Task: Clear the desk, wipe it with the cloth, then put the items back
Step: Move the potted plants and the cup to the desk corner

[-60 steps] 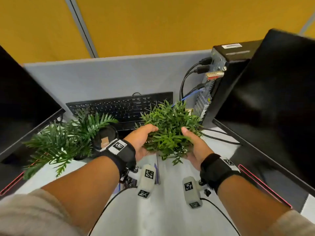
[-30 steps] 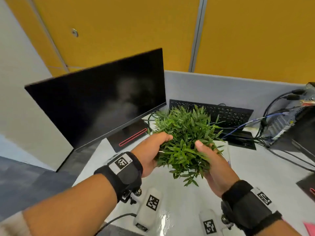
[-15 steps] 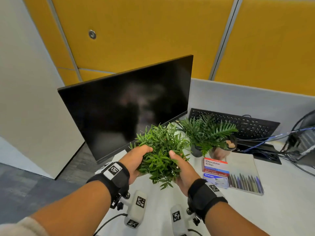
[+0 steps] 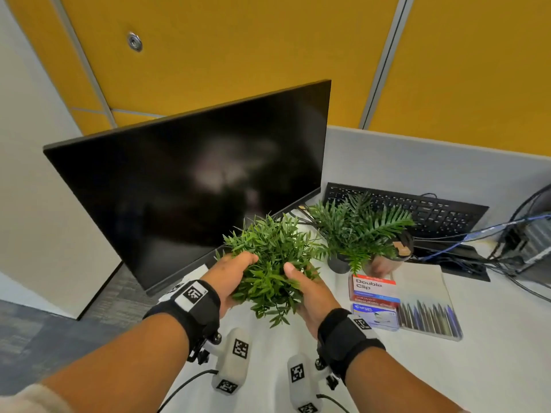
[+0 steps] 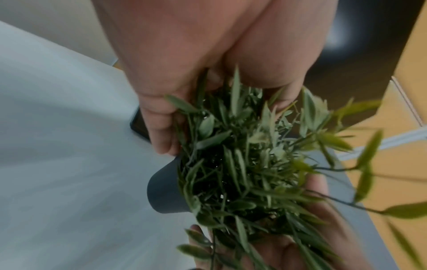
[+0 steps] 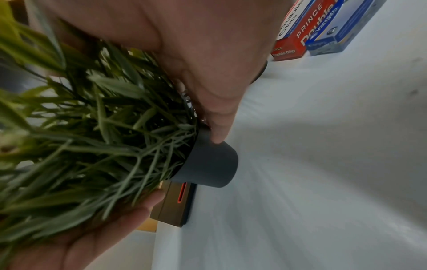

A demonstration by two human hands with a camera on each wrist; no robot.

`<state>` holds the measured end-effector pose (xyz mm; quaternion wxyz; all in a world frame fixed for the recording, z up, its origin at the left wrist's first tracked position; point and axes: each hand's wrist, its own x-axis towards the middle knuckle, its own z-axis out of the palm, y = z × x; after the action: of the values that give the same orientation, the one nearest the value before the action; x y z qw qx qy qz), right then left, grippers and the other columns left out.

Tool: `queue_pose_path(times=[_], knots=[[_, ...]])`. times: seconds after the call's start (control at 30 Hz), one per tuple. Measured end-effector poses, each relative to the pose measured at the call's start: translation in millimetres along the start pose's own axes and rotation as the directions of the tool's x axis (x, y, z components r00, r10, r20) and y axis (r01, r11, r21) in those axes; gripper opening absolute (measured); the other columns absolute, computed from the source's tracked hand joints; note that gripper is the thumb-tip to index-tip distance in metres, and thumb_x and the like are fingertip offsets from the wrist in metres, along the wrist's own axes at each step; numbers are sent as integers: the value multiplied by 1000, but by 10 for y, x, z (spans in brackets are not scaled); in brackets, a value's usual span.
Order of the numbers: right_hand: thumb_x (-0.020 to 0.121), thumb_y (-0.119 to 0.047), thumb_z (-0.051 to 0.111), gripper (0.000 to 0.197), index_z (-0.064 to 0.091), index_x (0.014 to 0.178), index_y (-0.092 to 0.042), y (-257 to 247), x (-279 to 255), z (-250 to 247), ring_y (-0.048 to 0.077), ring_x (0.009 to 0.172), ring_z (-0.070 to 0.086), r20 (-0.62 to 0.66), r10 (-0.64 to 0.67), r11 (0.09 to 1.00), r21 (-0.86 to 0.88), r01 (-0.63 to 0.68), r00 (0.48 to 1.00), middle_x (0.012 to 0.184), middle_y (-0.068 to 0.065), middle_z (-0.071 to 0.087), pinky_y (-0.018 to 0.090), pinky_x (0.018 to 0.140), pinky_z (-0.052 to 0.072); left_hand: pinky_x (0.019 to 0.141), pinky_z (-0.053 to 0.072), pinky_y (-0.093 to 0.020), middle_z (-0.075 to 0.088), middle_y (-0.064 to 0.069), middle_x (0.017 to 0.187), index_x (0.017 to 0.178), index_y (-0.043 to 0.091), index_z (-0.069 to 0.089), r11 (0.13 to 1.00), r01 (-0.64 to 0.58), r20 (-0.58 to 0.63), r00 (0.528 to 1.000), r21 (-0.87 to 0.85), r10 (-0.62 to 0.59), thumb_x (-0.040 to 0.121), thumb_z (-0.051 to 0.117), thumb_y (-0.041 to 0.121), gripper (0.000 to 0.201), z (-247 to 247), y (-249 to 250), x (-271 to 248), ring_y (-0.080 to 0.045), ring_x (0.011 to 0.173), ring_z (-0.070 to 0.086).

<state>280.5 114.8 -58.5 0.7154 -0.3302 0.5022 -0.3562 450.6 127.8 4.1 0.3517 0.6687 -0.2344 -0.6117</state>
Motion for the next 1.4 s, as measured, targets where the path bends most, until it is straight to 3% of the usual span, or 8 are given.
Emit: queue_pose_path(times=[0.1, 0.23, 0.33, 0.47, 0.8, 0.97, 1.17, 1.4], knots=[[63, -57, 80, 86, 49, 136, -25, -1, -156, -101, 15, 118, 56, -124, -12, 997, -81, 2, 992, 128, -4, 62, 38, 99, 45, 97, 49, -45, 57, -6, 132, 139, 23, 39, 938, -54, -122, 987, 344, 102, 74, 62, 53, 75, -7, 53, -164, -28, 115, 57], [62, -63, 68, 64, 69, 108, -20, -120, -488, -303, 17, 99, 64, -325, -200, 929, -363, 73, 925, 105, 0, 70, 45, 93, 54, 90, 48, -38, 60, -6, 120, 132, 21, 45, 387, -140, -67, 877, 912, 476, 84, 55, 46, 55, 72, 247, -640, -28, 106, 59], [73, -37, 67, 15, 71, 75, -23, -326, -751, -506, 22, 78, 69, -330, -350, 863, -478, 164, 877, 82, 1, 72, 45, 79, 58, 78, 48, -35, 57, -3, 112, 116, 19, 54, 94, -245, 124, 740, 965, 661, 88, 51, 36, 32, 321, 385, -994, -24, 98, 59], [81, -8, 62, 20, 71, 70, -20, -606, -1013, -956, 19, 56, 62, -332, -429, 801, -570, 184, 840, 68, 3, 68, 38, 62, 56, 65, 44, -33, 53, 2, 83, 82, 19, 49, -81, -486, 413, 631, 870, 657, 88, 45, 25, 10, 972, 401, -1295, -23, 80, 56], [78, -22, 75, 45, 58, 119, -20, -922, -635, -2357, 15, 89, 62, -359, -321, 735, -678, -8, 876, 97, 0, 65, 26, 76, 51, 92, 50, -30, 66, -1, 117, 109, 22, 62, 270, -513, 428, 847, 815, 316, 87, 48, 29, 27, 2439, -266, -438, -22, 106, 60], [65, -35, 85, 105, 22, 149, -29, -1033, -105, -2616, 15, 132, 39, -109, -323, 605, -787, 116, 940, 149, 2, 34, 30, 108, 36, 106, 42, -34, 43, -2, 139, 134, 24, 45, 114, -350, 320, 921, 930, 221, 84, 49, 35, 51, 2777, -594, 130, -22, 127, 46], [60, -18, 91, 125, 7, 153, -30, -985, 351, -2657, -13, 105, 45, 89, -317, 695, -656, 295, 944, 148, -8, 29, -3, 80, 36, 117, 25, -47, 6, -8, 159, 150, 17, 14, -183, -313, 339, 930, 932, 139, 80, 60, 37, 87, 2966, -687, 394, -32, 146, 12], [56, -25, 91, 119, 17, 147, -38, -761, 539, -2601, 0, 121, 47, 32, -488, 684, -606, 405, 872, 140, -15, 33, 11, 90, 46, 121, 17, -46, -2, -9, 162, 153, 18, 6, -209, -268, 295, 949, 940, 108, 85, 58, 31, 86, 3005, -698, 380, -31, 149, 4]])
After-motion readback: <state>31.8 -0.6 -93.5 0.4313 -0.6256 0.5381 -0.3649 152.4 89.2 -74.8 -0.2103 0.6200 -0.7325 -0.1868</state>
